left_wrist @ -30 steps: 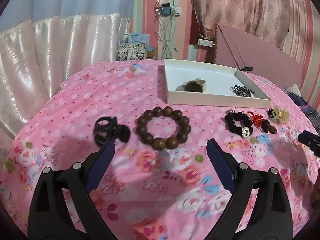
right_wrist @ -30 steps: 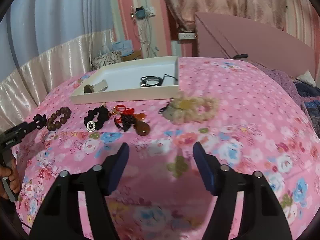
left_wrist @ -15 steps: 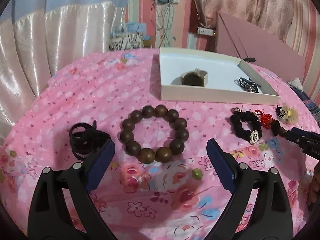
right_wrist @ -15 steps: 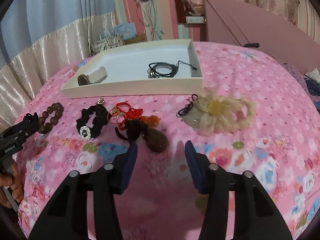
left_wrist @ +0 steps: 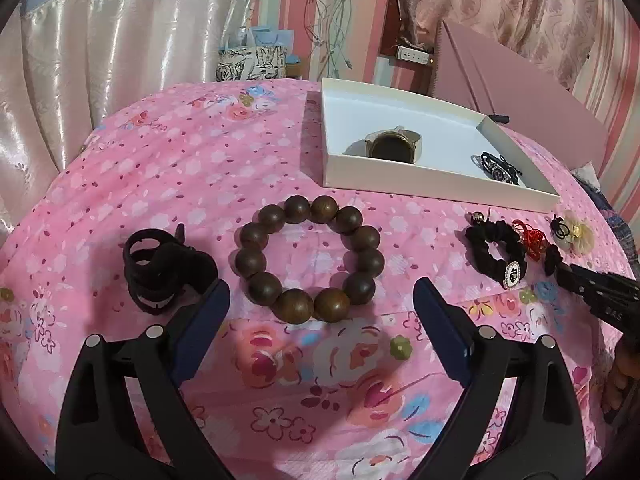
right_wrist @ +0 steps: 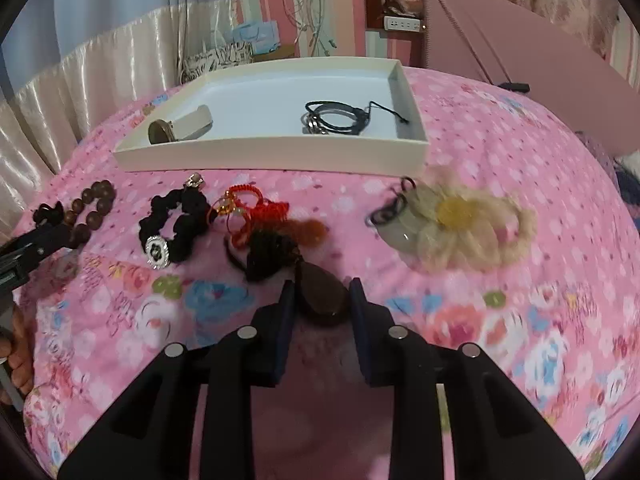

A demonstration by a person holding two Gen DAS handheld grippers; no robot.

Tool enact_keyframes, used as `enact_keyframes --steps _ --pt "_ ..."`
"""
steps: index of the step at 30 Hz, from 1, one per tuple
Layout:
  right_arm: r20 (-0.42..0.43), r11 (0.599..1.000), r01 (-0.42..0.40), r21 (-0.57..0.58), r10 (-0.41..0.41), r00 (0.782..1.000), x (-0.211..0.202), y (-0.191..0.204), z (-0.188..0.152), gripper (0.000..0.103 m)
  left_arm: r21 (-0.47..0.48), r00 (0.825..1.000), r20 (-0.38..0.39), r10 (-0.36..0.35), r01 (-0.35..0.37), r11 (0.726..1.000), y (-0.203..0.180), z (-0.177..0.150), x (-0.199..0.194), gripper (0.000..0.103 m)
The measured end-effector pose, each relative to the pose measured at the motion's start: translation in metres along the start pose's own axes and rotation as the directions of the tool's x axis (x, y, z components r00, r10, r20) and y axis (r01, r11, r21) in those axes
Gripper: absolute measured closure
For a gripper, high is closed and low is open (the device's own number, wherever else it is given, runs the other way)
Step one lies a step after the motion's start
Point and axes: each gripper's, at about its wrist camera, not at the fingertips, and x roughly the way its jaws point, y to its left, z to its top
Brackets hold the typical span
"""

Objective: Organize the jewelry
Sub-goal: 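Grasp the brown teardrop pendant with the right tool while the left tool grasps the wooden bead bracelet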

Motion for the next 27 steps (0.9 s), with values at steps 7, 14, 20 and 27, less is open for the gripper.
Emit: enact_keyframes --steps 7,14,20,27 --pt "0.020 0.997 0.024 0.078 -0.026 0.999 -0.019 -0.028 -0.019 0.076 0.011 1.000 -0.003 -0.012 0.012 1.000 0.000 -0.001 -0.001 0.011" --pt "0.019 0.995 0.012 0.097 -0.014 1.000 -0.019 -0.038 -0.022 0.075 0.124 0.994 -0.094 0.051 -0.039 0.992 -0.022 0.001 0.019 0.011" --pt "0.022 0.995 -0.016 0.102 0.014 1.000 -0.018 -0.039 -0.022 0.075 0.151 0.990 -0.133 0.054 -0.034 0.988 -0.027 0.004 0.028 0.020" --pt "0.028 0.995 -0.027 0.100 0.025 0.999 -0.019 -0.039 -0.023 0.075 0.149 0.998 -0.049 0.050 -0.042 0.988 -0.025 0.011 0.020 0.037"
